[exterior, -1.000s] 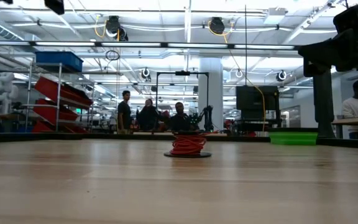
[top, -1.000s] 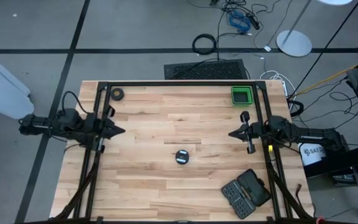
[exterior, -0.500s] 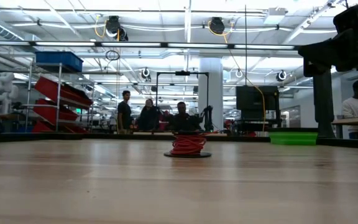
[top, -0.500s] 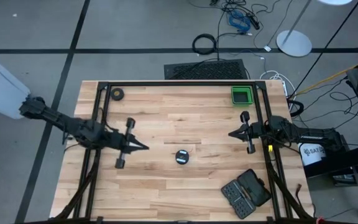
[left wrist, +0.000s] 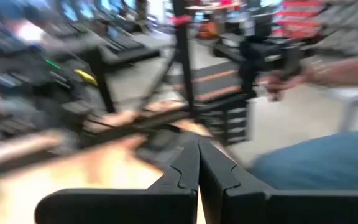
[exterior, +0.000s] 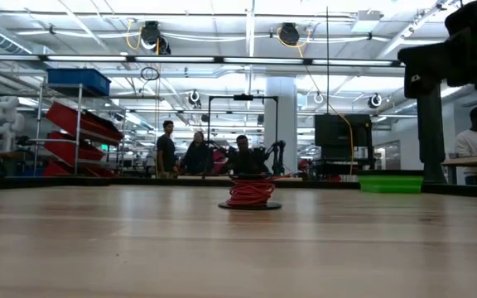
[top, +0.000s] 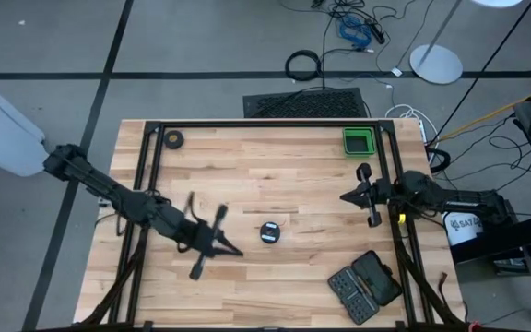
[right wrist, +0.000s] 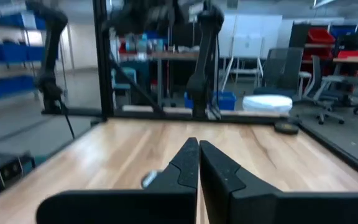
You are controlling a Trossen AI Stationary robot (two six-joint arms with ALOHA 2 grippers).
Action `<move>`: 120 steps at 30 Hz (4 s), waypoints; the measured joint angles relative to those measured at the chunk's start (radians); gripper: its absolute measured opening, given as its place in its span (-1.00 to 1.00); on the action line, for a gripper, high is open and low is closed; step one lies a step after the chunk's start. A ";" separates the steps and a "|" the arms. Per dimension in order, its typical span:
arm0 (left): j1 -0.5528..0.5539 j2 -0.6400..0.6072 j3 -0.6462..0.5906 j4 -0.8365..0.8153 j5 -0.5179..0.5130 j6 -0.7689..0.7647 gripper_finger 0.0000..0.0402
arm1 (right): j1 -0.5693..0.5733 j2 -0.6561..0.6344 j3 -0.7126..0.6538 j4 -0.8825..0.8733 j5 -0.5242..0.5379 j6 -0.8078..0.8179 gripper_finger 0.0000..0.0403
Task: Coil cords
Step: Uncoil the red wire on the black spool
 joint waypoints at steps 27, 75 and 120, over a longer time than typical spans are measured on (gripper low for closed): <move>0.003 0.067 -0.001 0.070 -0.297 0.081 -0.99 | 0.000 0.211 0.309 -0.013 0.000 0.439 -1.00; 0.025 0.261 -0.042 -0.236 -0.412 0.077 -0.68 | 0.255 0.886 0.401 -0.234 0.259 0.305 -1.00; 0.020 0.703 0.013 0.085 -0.733 0.437 0.02 | 0.262 0.879 0.401 -0.231 0.211 0.305 -1.00</move>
